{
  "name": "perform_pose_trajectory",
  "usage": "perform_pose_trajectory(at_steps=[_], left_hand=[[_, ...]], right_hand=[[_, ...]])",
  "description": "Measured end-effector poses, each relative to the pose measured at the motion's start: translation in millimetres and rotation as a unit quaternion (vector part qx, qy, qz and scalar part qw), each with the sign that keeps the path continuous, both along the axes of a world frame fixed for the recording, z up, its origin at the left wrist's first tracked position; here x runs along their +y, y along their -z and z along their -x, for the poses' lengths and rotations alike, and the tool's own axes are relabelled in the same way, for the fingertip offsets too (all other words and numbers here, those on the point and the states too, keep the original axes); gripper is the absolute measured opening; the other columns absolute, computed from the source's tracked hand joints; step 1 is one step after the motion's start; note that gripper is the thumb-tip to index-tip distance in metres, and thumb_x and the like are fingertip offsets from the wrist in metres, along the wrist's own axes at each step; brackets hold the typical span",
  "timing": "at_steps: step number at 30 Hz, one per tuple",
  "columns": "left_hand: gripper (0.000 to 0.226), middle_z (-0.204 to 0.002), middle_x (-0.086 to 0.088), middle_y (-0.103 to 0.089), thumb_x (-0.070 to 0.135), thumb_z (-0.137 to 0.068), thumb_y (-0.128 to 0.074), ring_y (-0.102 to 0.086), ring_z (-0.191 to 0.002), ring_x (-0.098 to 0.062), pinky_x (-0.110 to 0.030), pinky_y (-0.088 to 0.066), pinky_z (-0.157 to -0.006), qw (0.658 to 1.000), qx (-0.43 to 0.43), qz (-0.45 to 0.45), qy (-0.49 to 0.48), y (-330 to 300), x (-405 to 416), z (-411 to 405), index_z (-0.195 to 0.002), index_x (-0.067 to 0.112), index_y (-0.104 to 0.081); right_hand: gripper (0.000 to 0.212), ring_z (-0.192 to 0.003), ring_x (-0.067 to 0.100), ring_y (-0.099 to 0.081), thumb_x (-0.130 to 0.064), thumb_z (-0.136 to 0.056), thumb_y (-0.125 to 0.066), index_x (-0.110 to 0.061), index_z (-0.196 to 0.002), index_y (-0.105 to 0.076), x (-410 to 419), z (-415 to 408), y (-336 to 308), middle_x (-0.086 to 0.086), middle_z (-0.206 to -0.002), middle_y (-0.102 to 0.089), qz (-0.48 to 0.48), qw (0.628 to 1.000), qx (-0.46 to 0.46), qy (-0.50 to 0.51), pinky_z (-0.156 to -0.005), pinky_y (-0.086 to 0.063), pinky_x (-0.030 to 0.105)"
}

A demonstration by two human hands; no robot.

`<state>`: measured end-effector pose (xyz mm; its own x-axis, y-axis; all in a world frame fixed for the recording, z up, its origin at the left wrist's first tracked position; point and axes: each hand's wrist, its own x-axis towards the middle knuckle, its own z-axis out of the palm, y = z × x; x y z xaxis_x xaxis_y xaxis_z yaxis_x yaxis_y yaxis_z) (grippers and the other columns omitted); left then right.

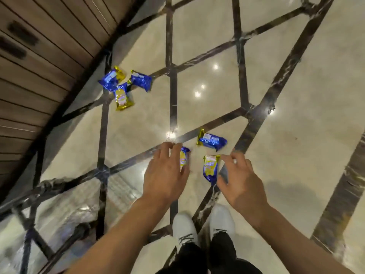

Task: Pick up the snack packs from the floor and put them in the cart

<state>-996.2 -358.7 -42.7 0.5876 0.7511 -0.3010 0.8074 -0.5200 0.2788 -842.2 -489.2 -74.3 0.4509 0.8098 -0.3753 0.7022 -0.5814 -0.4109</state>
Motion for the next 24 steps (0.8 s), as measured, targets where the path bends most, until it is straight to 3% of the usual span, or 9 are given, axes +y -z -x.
perform_pose_trajectory(at_steps=[5,11,14,19,24], left_hand=[[0.065,-0.151,-0.007,-0.031,0.043,-0.095,-0.049,-0.035,-0.131,-0.030,-0.041,-0.042,-0.099,0.999,0.042,0.014,0.014,160,8,13,-0.153,0.024,-0.025],[0.077,-0.163,-0.006,-0.006,0.056,-0.095,-0.045,-0.013,-0.147,-0.037,-0.046,-0.035,-0.115,0.995,0.091,0.009,0.044,290,29,3,-0.156,0.032,-0.005],[0.079,-0.163,-0.005,-0.005,0.055,-0.094,-0.046,-0.018,-0.146,-0.036,-0.046,-0.035,-0.110,0.994,0.095,-0.008,0.049,319,34,-3,-0.155,0.032,-0.001],[0.076,-0.158,-0.001,-0.015,0.040,-0.088,-0.055,-0.021,-0.143,-0.032,-0.048,-0.036,-0.101,0.993,0.099,-0.052,0.047,342,31,5,-0.152,0.028,-0.015],[0.080,-0.159,-0.008,-0.020,0.034,-0.085,-0.066,-0.027,-0.143,-0.031,-0.042,-0.039,-0.108,1.000,-0.008,-0.024,0.008,341,27,25,-0.151,0.020,-0.024]], right_hand=[[0.061,-0.120,0.026,-0.041,-0.038,-0.085,-0.064,-0.025,-0.140,-0.044,9,13,153,0.003,-0.136,-0.036,0.008,1.000,-0.006,-0.003,-0.074,-0.055,0.041],[0.081,-0.127,0.030,-0.031,-0.060,-0.086,-0.055,-0.036,-0.152,-0.016,17,24,274,-0.001,-0.153,-0.015,0.073,0.997,-0.030,-0.002,-0.088,-0.052,0.044],[0.085,-0.125,0.030,-0.031,-0.058,-0.085,-0.057,-0.039,-0.151,-0.007,21,27,301,-0.002,-0.155,-0.005,0.078,0.997,-0.019,0.022,-0.086,-0.053,0.045],[0.081,-0.124,0.029,-0.033,-0.043,-0.088,-0.056,-0.033,-0.151,-0.007,28,18,309,-0.002,-0.156,0.001,0.078,0.996,-0.037,-0.002,-0.085,-0.053,0.043],[0.082,-0.124,0.022,-0.037,-0.034,-0.088,-0.063,-0.032,-0.149,-0.009,32,16,301,-0.005,-0.154,-0.005,0.059,0.998,-0.032,0.004,-0.078,-0.056,0.037]])
